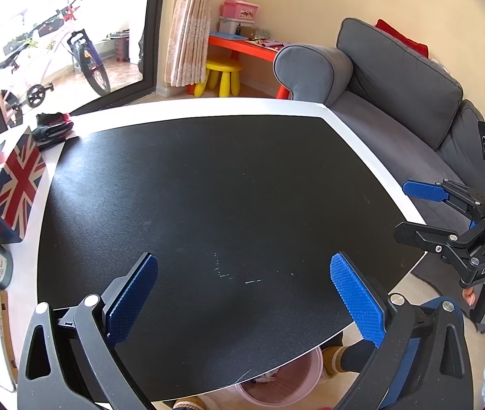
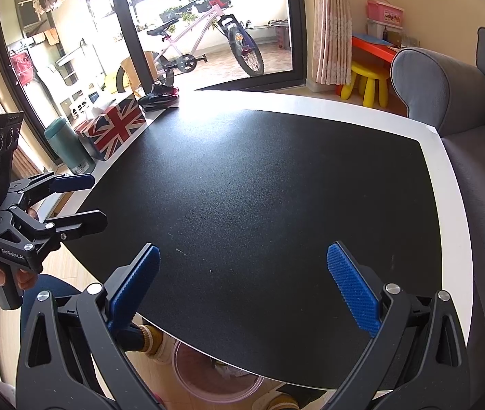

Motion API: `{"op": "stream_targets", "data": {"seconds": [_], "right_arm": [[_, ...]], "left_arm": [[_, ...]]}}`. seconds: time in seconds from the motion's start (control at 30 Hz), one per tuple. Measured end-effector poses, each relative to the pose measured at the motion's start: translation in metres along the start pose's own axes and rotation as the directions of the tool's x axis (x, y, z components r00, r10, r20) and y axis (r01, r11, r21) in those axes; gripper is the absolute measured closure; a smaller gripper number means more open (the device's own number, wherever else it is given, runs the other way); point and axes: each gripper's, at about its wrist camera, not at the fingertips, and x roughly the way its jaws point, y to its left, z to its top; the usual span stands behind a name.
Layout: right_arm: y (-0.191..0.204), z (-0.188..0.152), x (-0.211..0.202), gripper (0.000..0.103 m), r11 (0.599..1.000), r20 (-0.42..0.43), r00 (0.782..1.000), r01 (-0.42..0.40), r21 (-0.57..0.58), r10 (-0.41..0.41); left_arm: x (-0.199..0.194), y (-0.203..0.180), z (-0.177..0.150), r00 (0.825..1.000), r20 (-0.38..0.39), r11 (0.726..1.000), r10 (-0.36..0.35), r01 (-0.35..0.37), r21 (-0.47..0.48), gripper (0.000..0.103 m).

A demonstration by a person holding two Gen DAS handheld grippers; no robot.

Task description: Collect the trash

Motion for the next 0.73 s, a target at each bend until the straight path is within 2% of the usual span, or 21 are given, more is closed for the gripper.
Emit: {"op": "stream_targets", "data": {"seconds": [0.73], "right_arm": [[0.001, -0.001, 0.0013, 0.006, 1.0, -0.002, 1.0, -0.002, 0.001, 0.002]], "left_arm": [[-0.0002, -0.0021, -0.0001, 1.0, 0.002, 1.0, -0.005, 0.005, 0.008, 0.006]]}}
